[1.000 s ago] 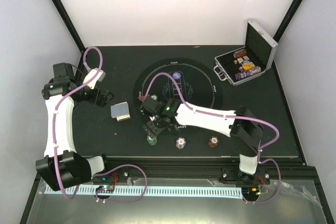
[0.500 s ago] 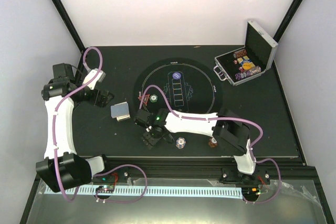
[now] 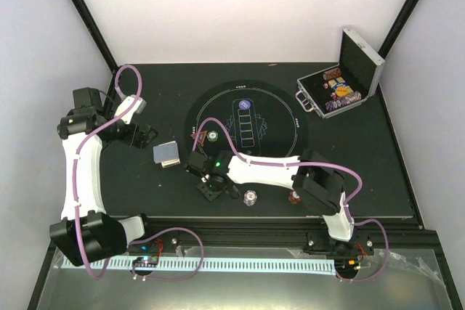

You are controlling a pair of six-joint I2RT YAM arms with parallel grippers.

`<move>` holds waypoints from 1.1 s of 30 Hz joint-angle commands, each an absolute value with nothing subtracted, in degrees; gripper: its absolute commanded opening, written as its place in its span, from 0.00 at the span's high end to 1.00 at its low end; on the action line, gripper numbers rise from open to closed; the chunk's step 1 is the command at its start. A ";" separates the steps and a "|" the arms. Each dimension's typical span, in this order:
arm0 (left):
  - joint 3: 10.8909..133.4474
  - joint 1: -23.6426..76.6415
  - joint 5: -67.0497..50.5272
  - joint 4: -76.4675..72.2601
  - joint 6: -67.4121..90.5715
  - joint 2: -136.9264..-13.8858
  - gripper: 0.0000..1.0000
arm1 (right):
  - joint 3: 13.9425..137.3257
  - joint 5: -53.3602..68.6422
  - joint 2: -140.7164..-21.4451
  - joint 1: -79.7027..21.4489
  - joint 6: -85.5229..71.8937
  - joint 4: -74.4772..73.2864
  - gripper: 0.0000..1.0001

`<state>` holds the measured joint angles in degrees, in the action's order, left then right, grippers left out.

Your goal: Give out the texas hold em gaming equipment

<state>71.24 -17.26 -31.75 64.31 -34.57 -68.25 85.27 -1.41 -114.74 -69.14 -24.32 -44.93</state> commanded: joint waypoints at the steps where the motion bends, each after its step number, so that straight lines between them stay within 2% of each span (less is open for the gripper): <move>1: 73.66 -17.64 -32.75 65.56 -35.68 -67.59 0.01 | 87.28 -1.54 -114.42 -69.50 -24.28 -44.52 0.73; 12: 73.74 -17.60 -32.87 65.60 -35.86 -67.77 0.01 | 91.81 -4.50 -110.04 -68.42 -22.98 -49.97 0.75; 21: 73.80 -17.59 -32.93 65.99 -36.17 -68.00 0.01 | 95.87 -5.31 -108.44 -53.32 -18.13 -52.44 0.75; 26: 73.98 -17.58 -33.26 65.90 -36.19 -68.00 0.01 | 103.31 -5.38 -115.71 -42.38 -15.08 -52.86 0.75; 33: 74.17 -17.62 -33.22 65.26 -36.34 -68.70 0.01 | 120.80 -6.03 -132.89 -33.25 -13.16 -56.39 0.75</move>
<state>71.26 -17.26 -31.77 64.69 -35.03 -68.27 113.82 -5.50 -125.32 -35.79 -15.27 -53.08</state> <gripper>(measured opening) 0.989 0.439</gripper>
